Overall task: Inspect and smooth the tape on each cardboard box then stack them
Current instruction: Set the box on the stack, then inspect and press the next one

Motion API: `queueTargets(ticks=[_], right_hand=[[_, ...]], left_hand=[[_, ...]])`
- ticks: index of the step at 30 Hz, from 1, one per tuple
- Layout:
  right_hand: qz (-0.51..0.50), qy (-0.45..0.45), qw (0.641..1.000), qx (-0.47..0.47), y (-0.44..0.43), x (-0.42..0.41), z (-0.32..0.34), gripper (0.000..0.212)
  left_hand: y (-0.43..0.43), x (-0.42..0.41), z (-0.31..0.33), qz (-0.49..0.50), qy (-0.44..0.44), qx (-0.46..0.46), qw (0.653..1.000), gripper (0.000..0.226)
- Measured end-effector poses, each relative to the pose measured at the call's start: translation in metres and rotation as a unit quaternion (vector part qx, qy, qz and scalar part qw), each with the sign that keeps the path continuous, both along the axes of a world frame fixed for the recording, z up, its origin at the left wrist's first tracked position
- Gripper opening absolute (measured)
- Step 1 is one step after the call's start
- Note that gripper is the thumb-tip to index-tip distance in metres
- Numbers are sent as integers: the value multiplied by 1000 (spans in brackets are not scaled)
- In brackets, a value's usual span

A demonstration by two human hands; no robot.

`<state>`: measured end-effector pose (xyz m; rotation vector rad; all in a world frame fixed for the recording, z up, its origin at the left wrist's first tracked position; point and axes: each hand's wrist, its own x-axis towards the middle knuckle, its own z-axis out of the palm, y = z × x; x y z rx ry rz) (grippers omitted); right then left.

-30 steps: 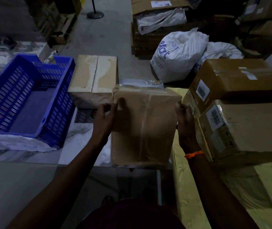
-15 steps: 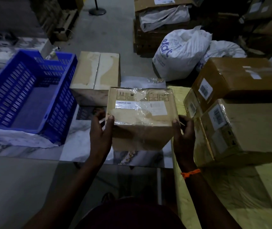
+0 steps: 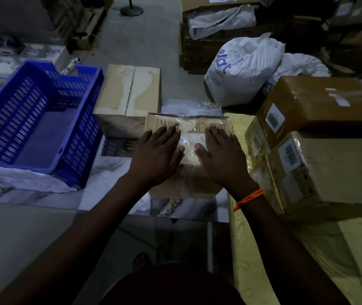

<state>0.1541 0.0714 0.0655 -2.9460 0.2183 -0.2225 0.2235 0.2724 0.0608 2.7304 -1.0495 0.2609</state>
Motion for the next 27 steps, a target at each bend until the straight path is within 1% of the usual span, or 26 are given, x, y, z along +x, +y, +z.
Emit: queueTargets(ticks=[5, 7, 9, 12, 15, 19, 24, 26, 27], right_hand=[[8, 11, 1000, 10, 0, -2, 3, 84], [31, -16, 999, 30, 0, -10, 6, 77], [59, -59, 995, 49, 2, -22, 4, 66], [84, -95, 992, 10, 6, -45, -5, 57], [83, -92, 992, -24, 9, -59, -16, 57], [66, -117, 990, -34, 12, -61, -23, 54], [73, -114, 991, -24, 7, -55, -23, 53], [70, -138, 988, -5, 4, -60, -25, 56], [49, -163, 985, 28, 3, -65, -26, 60]], left_hand=[[0, -2, 5, -5, 22, 3, 1000, 67], [7, -7, 4, -18, 23, -19, 999, 65], [17, -16, 1, -39, 14, -56, 998, 57], [31, -30, -8, -77, -12, -87, 993, 47], [39, -37, -19, -91, -34, -95, 991, 45], [35, -36, -25, -78, -30, -135, 987, 42], [30, -32, -26, -80, -30, -161, 983, 42], [33, -32, -29, -85, -20, -185, 979, 43], [37, -34, -32, -81, -5, -213, 974, 44]])
